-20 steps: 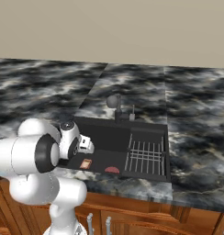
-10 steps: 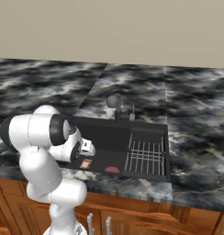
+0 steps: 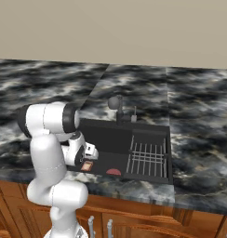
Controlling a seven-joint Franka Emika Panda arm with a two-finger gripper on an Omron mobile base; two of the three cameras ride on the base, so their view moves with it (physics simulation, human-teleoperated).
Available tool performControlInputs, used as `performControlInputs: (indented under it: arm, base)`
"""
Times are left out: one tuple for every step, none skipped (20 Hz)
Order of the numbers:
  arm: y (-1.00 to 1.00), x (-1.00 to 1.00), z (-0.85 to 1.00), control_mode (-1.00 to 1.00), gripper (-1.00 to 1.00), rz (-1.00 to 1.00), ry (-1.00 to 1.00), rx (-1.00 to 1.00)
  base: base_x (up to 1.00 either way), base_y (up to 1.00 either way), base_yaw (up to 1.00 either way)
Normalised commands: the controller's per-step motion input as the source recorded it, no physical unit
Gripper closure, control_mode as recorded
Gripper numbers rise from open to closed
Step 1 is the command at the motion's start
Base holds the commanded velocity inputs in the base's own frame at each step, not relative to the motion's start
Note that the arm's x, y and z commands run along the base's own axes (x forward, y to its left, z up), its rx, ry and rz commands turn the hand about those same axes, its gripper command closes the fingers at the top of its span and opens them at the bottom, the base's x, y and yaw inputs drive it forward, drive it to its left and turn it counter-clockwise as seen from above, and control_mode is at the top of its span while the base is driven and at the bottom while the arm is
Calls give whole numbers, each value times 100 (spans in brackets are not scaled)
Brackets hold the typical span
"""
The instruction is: Pick up the bar soap and sponge from the sink, and place them back in the cabinet, and close the cabinet door.
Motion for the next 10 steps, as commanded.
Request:
performControlInputs:
  arm:
    - [0,28,-32,-100,-100,0,0,0]
    - [0,24,-31,-100,-100,0,0,0]
    - [0,28,-31,-100,-100,0,0,0]
    - [0,29,-32,-100,-100,0,0,0]
    - [1,24,-31,-100,-100,0,0,0]
    - [1,19,-29,-100,-100,0,0,0]
    - [4,12,-29,-100,-100,0,1,0]
    - [4,9,-29,-100,-100,0,2,0]
    - [6,1,-29,-100,-100,0,3,0]
    - [6,0,-30,-100,-100,0,3,0]
  base:
    - [0,0,0]
    - [0,0,0]
    - [0,0,0]
    - [0,0,0]
    - [0,0,0]
    - [0,0,0]
    - [0,0,0]
    - [0,0,0]
    - [0,0,0]
    - [0,0,0]
